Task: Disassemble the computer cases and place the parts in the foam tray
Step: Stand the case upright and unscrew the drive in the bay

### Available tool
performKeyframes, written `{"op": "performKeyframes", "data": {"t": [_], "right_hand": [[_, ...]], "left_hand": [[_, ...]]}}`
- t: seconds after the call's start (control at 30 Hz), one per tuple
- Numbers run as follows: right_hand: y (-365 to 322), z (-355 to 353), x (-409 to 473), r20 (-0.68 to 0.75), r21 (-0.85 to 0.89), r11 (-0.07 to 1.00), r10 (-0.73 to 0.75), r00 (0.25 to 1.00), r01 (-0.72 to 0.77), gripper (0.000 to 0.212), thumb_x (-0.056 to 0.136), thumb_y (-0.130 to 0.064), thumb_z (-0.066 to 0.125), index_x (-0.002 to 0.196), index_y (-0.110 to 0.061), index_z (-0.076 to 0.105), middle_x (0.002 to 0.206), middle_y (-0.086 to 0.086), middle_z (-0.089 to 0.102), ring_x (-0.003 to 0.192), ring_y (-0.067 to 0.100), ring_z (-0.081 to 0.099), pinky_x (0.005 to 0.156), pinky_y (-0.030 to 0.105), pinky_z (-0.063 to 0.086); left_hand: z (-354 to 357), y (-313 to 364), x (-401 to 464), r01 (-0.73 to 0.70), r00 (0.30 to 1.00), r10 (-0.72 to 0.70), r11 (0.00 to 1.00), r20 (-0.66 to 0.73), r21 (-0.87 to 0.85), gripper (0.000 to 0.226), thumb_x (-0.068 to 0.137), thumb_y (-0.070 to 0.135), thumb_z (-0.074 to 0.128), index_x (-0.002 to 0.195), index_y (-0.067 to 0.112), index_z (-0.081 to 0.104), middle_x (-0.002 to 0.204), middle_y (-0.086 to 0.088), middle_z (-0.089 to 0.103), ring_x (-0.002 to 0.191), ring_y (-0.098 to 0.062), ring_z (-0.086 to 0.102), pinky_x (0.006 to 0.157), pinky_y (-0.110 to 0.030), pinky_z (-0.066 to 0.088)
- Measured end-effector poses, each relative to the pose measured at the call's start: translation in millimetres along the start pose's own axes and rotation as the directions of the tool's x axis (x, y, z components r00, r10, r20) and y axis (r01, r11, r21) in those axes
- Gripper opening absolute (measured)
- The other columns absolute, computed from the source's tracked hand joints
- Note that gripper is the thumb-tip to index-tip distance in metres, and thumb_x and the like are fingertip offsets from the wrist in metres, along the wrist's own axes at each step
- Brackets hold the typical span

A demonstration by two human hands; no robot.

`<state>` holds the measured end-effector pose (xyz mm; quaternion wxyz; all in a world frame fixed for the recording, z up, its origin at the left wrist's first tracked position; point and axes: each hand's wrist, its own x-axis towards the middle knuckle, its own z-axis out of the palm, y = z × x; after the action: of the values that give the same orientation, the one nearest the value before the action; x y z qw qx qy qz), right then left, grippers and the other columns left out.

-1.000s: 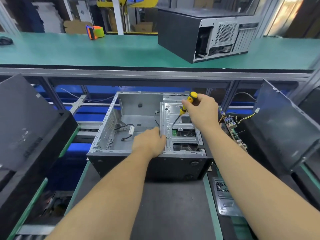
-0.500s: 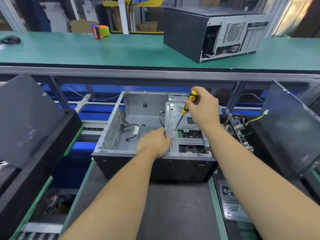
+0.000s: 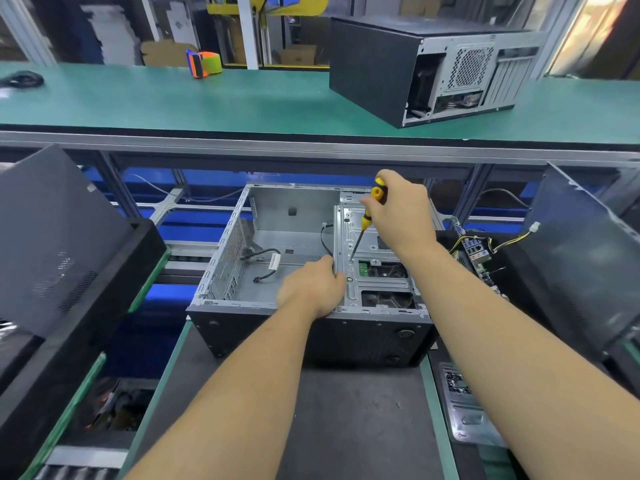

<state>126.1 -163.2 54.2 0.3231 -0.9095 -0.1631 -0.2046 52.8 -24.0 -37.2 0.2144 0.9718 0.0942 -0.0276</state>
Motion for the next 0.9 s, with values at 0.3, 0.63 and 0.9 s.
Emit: {"op": "performKeyframes", "data": {"t": [0.3, 0.63, 0.9], "right_hand": [[-14.6, -1.3, 4.6, 0.202, 0.02, 0.969, -0.246, 0.948, 0.247, 0.029, 0.092, -0.026, 0.07, 0.112, -0.013, 0.055, 0.09, 0.006, 0.063, 0.08, 0.027, 0.056, 0.073, 0.039, 0.051], [-19.9, -7.5, 22.9, 0.183, -0.593, 0.793, -0.038, 0.982, 0.141, 0.06, 0.096, -0.067, 0.044, 0.064, -0.016, 0.04, 0.06, 0.0, 0.04, 0.06, 0.027, 0.046, 0.056, 0.032, 0.03], [-20.2, -26.6, 35.2, 0.297, -0.683, 0.692, -0.029, 0.955, 0.234, 0.061, 0.106, -0.053, 0.027, 0.062, -0.014, 0.044, 0.061, 0.004, 0.048, 0.051, 0.021, 0.042, 0.05, 0.03, 0.029]], "left_hand": [[0.2, -1.0, 1.5, -0.004, 1.0, 0.004, 1.0, 0.005, -0.023, 0.02, 0.1, 0.043, 0.035, 0.1, 0.026, 0.047, 0.094, 0.001, 0.056, 0.086, -0.027, 0.055, 0.07, -0.039, 0.041], [2.3, -1.6, 3.0, -0.014, 1.0, 0.014, 1.0, 0.002, -0.013, 0.03, 0.103, 0.044, 0.035, 0.115, 0.024, 0.054, 0.104, 0.0, 0.064, 0.087, -0.025, 0.056, 0.072, -0.038, 0.043], [4.3, -2.4, 4.8, -0.02, 1.0, 0.02, 1.0, 0.008, -0.019, 0.034, 0.104, 0.045, 0.033, 0.124, 0.025, 0.053, 0.113, -0.001, 0.066, 0.088, -0.023, 0.056, 0.073, -0.038, 0.043]]}}
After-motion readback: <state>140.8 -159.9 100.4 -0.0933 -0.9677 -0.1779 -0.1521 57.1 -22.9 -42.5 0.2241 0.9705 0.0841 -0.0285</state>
